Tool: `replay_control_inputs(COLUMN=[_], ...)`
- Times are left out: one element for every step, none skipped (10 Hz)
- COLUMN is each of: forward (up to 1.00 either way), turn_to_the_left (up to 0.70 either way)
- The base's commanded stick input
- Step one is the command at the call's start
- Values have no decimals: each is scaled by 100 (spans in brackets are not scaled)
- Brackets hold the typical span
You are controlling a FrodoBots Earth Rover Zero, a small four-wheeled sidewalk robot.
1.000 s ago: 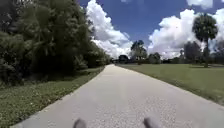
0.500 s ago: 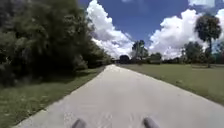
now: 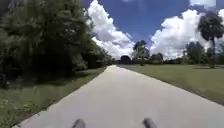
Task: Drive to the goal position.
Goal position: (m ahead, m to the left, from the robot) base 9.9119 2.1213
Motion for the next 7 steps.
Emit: replay_control_inputs(forward=[70, 70, 70, 70, 70, 70, 70], turn_to_the_left=[2, 2, 2, 2, 2, 2, 2])
